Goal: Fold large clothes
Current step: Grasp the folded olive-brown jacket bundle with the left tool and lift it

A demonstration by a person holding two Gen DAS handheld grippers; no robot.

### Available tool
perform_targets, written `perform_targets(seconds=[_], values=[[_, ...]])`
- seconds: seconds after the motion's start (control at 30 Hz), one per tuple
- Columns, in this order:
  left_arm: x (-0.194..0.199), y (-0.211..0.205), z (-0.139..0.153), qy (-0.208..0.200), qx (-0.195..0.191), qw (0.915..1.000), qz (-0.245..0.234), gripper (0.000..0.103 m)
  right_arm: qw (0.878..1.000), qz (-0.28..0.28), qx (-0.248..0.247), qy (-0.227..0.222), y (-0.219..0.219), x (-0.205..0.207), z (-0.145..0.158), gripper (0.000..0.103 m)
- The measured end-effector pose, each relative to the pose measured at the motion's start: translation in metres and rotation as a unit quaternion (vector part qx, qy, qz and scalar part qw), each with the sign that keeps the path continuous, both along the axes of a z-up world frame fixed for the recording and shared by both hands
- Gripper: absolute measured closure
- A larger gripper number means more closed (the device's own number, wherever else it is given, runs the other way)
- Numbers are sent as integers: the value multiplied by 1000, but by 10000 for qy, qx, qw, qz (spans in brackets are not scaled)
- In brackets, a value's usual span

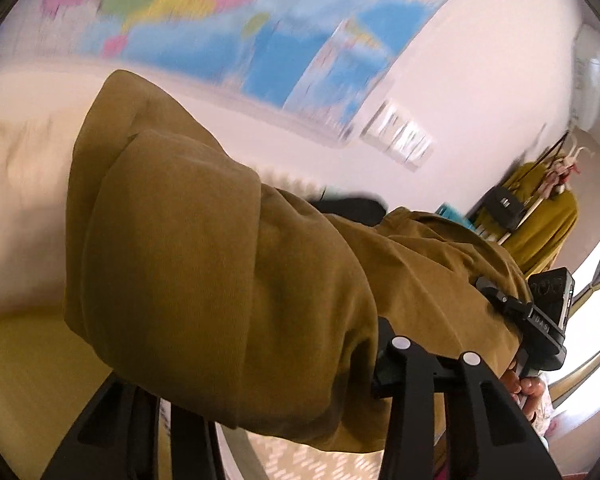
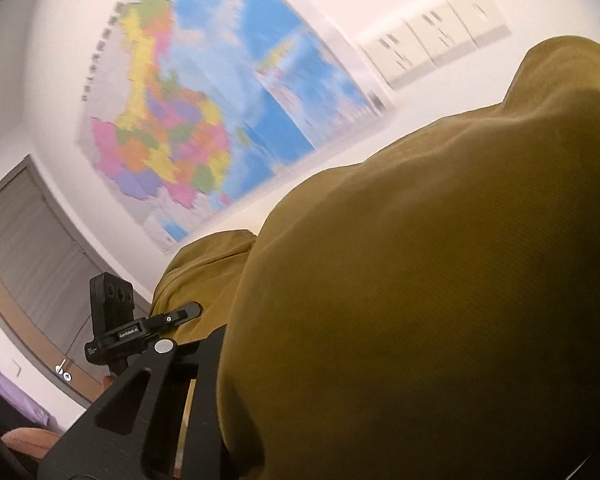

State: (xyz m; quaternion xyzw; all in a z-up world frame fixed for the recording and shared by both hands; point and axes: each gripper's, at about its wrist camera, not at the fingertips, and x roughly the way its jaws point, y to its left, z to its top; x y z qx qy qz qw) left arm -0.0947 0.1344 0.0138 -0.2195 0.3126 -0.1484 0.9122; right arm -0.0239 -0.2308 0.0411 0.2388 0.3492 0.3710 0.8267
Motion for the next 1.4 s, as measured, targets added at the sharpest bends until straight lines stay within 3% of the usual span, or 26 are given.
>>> perform_targets(seconds=[0.13,0.27,0.43,0.63,1.0,1.1,1.17,1.23,1.3,1.37,1.4], values=[[-8,26,59,-629,336,9973,202,61,9985,191,165,-482,29,20,44,83],[-15,66,99,-969,554,9919,602,61,9946,514,373,-815,81,47,75,83],[-24,138,122,-1019,898,9812,1372,61,9895,1020,553,-857,165,81,87,83],[-37,221,131,-1026,1145,9632,2204,61,9818,1596,682,-767,274,107,77,83],[-39,342,98,-878,965,9425,3079,61,9723,2251,511,-369,413,108,33,83],[-34,367,70,-804,767,9448,3083,60,9701,2383,338,-303,436,100,10,83],[-28,385,35,-534,564,9477,3096,59,9684,2485,103,-185,447,94,-11,83],[-22,394,-3,-171,461,9455,3220,57,9650,2607,-98,276,456,92,-47,82],[-19,400,-36,170,392,9450,3243,50,9607,2661,-153,782,457,93,-79,78],[-27,406,-59,137,11,9448,3274,47,9559,2707,-59,1138,451,92,-97,72],[-30,405,-62,99,-4,9448,3275,44,9549,2719,-84,1190,449,91,-99,62]])
